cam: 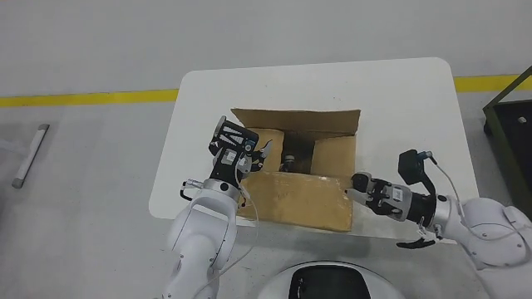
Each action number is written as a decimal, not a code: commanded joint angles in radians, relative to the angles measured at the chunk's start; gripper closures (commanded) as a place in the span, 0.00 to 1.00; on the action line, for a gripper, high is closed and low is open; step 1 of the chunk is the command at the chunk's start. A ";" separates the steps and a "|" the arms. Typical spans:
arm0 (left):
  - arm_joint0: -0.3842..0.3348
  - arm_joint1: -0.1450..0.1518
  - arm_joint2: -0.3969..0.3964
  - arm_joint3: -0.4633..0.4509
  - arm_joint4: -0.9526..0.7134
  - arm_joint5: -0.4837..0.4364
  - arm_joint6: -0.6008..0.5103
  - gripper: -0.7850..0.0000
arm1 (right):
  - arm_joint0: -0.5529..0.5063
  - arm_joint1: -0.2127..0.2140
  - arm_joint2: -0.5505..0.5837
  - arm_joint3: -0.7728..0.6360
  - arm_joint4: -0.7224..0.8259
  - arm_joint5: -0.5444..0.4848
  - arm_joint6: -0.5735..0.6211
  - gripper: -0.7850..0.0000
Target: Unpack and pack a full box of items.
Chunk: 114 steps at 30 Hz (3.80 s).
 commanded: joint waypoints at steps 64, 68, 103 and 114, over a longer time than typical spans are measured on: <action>-0.463 -0.066 0.228 0.435 0.315 0.001 -0.015 0.00 | -0.157 0.043 0.136 -0.150 -0.187 -0.111 -0.288 1.00; -0.396 -0.052 0.180 0.308 0.340 -0.064 -0.026 0.00 | -0.163 0.043 0.162 -0.171 -0.210 -0.146 -0.346 1.00; -0.113 -0.027 0.131 -0.057 0.009 -0.353 -0.252 0.00 | -0.221 0.022 0.151 -0.209 -0.822 -0.214 -0.780 1.00; -0.106 -0.023 0.179 -0.053 0.007 -0.375 -0.281 0.00 | -0.236 0.024 0.152 -0.200 -0.877 -0.215 -0.842 1.00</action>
